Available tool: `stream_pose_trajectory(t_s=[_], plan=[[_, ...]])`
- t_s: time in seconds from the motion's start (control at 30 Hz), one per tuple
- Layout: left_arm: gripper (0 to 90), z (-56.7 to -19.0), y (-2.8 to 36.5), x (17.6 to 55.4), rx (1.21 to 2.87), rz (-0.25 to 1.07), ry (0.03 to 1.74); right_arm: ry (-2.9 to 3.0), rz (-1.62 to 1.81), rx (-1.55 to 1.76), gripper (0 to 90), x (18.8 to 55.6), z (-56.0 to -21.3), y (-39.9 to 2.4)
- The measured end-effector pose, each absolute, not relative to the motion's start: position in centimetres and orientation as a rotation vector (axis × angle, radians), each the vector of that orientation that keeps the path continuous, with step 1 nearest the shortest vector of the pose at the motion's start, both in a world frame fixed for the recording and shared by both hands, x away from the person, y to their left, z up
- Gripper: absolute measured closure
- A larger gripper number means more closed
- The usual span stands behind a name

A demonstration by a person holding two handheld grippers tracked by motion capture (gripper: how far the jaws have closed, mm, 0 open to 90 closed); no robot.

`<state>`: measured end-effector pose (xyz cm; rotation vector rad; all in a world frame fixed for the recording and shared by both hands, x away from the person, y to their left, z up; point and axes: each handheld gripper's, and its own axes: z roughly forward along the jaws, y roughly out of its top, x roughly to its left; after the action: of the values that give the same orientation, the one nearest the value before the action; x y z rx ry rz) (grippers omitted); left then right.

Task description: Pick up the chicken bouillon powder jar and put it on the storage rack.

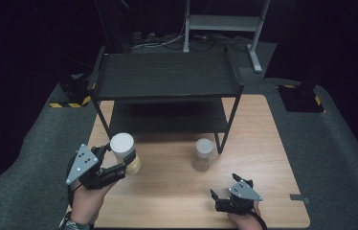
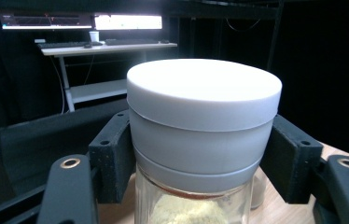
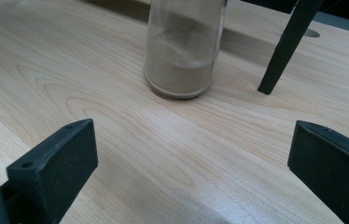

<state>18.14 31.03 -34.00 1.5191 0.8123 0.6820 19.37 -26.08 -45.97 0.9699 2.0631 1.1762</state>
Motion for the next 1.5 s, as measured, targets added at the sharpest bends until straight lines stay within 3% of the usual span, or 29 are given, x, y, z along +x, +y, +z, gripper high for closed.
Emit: stream_pose_trajectory(t_s=[1.5], plan=[[33.9, -23.4, 29.2, 23.6, 1.388, 0.739, 0.732, 2.067, 1.179, 0.967, 0.5, 19.4, -46.0, -26.1]])
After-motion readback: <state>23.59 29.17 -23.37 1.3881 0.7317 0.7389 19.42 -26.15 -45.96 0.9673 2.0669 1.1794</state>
